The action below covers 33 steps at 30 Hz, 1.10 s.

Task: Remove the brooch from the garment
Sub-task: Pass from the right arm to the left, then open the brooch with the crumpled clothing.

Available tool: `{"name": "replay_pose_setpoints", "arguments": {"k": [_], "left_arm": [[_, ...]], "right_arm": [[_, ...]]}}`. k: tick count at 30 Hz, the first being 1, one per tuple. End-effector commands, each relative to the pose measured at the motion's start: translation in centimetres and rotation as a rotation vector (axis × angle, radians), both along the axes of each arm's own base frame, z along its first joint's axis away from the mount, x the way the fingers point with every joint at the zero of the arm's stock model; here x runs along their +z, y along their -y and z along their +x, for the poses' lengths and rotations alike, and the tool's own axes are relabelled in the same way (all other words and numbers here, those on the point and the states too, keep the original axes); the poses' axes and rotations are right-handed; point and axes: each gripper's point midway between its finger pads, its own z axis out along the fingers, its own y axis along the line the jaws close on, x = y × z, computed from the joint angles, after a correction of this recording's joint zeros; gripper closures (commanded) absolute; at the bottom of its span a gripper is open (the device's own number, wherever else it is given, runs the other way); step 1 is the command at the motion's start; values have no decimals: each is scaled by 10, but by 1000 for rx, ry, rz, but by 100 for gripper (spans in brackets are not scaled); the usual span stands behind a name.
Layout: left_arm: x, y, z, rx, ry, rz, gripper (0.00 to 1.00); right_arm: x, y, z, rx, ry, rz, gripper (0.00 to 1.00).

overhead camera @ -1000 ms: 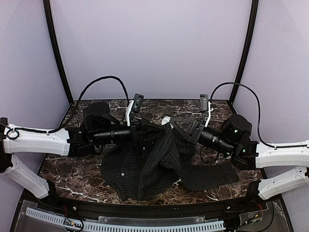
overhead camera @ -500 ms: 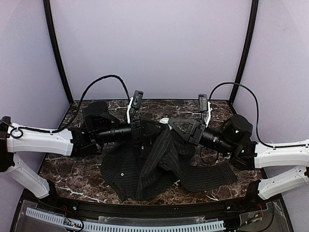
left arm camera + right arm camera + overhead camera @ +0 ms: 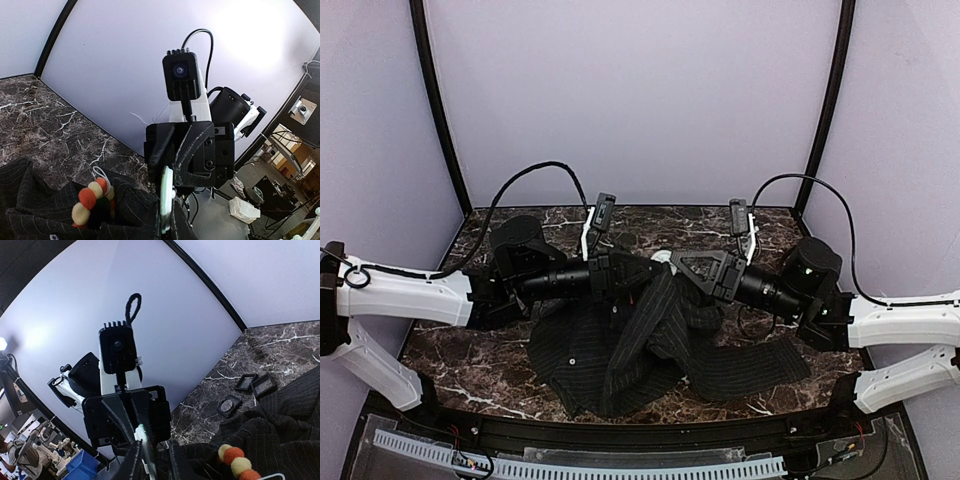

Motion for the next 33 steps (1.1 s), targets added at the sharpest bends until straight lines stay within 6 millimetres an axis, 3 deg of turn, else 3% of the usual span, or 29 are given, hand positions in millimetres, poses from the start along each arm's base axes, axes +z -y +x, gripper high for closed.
{"name": "replay_pose_setpoints", "arguments": {"k": [1,6,12,20,24,33], "left_arm": [[4,-5,-7,-7,51,12,99],[-4,-6,-7,-3,53,49,99],[-7,-6,-7,-2,53,58,99],[-5,-8,-6,9,56,57,99],[-4,-8,-6,4,61,55,99],[0,-8,-12,-22,91,62,99]], "right_arm": [[2,2,4,4,-20,-33,73],[-2,1,1,22,-29,-61,66],[-13,-8,0,61,-56,-91,64],[-20,-12,0,76,-72,-101,72],[-26,-11,5,50,-96,-114,81],[-72,-14,28,-54,-230,-278,95]]}}
